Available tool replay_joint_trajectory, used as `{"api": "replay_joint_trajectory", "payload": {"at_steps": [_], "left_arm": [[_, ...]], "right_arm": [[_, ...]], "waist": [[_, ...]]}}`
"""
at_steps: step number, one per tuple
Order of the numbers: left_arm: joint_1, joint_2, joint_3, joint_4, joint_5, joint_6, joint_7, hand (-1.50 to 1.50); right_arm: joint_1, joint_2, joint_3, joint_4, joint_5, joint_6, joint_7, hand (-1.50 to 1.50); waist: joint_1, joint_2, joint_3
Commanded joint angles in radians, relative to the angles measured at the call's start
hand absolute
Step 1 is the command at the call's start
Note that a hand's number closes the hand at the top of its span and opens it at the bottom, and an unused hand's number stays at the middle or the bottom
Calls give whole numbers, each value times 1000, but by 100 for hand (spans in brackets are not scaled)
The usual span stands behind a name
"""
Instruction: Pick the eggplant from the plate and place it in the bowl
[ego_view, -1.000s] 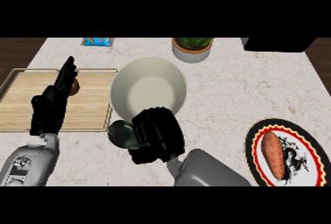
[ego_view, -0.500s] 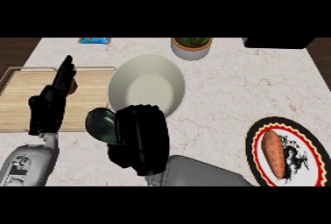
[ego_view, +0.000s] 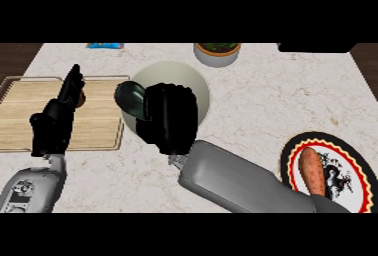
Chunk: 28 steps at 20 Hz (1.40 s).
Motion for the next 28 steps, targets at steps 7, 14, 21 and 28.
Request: {"api": "replay_joint_trajectory", "payload": {"at_steps": [7, 14, 21, 28], "left_arm": [[-40, 24, 41, 19, 14, -33, 10, 0], [-32, 4, 17, -31, 3, -40, 44, 0], [-12, -16, 3, -27, -22, -25, -11, 0], [-13, -44, -2, -3, -50, 3, -21, 0]], "right_arm": [[-6, -68, -132, 361, 18, -53, -184, 150], [-42, 3, -299, 605, -138, -174, -380, 150], [1, 4, -440, 607, -413, -52, -753, -150], [-4, 4, -578, 628, -587, -76, -1057, -150]], "waist": [[-10, 8, 1], [23, 18, 2], [32, 24, 3], [21, 17, 2]]}}
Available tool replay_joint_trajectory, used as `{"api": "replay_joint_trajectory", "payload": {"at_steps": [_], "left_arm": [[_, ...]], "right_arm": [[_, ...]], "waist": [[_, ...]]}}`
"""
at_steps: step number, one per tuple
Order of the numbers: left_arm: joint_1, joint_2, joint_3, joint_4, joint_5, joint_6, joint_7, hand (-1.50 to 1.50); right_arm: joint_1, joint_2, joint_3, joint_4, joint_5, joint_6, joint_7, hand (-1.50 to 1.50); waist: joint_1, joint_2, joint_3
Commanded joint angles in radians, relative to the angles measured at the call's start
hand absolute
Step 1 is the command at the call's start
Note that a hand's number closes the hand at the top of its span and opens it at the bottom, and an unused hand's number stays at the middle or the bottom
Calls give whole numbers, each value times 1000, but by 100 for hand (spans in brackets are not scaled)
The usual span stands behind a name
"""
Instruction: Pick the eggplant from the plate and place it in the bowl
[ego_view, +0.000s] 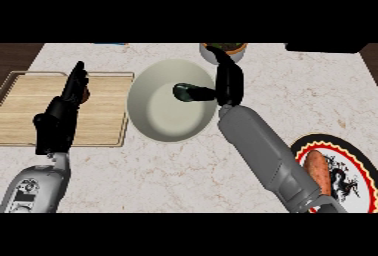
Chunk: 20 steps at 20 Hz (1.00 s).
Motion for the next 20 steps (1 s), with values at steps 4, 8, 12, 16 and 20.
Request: {"api": "replay_joint_trajectory", "payload": {"at_steps": [4, 8, 12, 16, 20], "left_arm": [[-20, 5, 26, 8, -5, -5, 33, 0], [23, 7, 45, -2, -6, -8, 24, 0], [59, 9, 61, 19, 4, -25, -26, 0], [74, 16, 60, -57, -9, -17, 37, 0], [83, -20, 48, -49, -23, -8, 13, 0]], "right_arm": [[15, 1, -156, 17, -151, 36, -242, -150], [172, -16, -156, -148, -186, 122, -285, -150], [310, -48, -132, -351, -207, 199, -255, -150], [506, -149, -122, -603, -273, 335, -275, -150], [632, -188, -101, -765, -269, 397, -257, -150]], "waist": [[-33, -12, -1], [-54, -21, -2], [-64, -24, -2], [-76, -29, -2], [-60, -23, -2]]}}
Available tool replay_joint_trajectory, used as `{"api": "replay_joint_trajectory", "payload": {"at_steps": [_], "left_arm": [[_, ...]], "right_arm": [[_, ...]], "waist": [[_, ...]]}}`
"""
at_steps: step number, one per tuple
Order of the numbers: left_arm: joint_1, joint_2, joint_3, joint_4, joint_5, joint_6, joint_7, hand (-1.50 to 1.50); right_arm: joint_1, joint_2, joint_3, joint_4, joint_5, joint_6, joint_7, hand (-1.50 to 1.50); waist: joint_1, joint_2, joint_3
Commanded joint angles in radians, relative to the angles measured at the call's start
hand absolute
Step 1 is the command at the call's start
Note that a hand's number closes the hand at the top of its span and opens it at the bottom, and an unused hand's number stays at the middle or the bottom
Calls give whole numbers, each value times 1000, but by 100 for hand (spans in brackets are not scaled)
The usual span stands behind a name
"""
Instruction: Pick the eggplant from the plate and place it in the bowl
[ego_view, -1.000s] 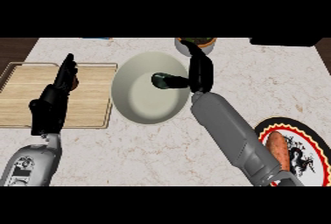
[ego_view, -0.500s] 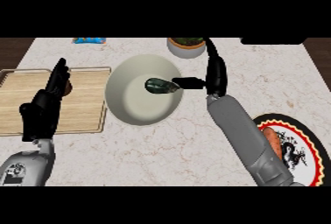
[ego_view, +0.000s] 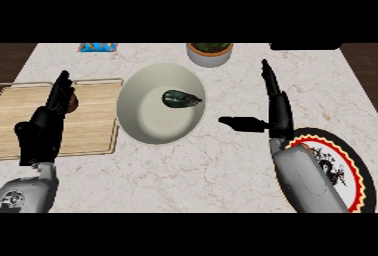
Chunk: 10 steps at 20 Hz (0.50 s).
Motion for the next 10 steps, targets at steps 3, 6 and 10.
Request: {"api": "replay_joint_trajectory", "payload": {"at_steps": [3, 6, 10], "left_arm": [[-17, -24, 5, 16, -21, -3, -11, 0], [-55, -33, -10, 17, -45, 8, 46, 0], [2, -38, 17, -42, -29, -18, 27, 0]], "right_arm": [[199, -19, 13, -197, -4, 91, -37, -150], [317, -41, 72, -373, 34, 92, 27, -150], [378, -40, 19, -410, 20, 151, -25, -150]], "waist": [[11, 4, 0], [7, 3, 0], [12, 4, 0]]}}
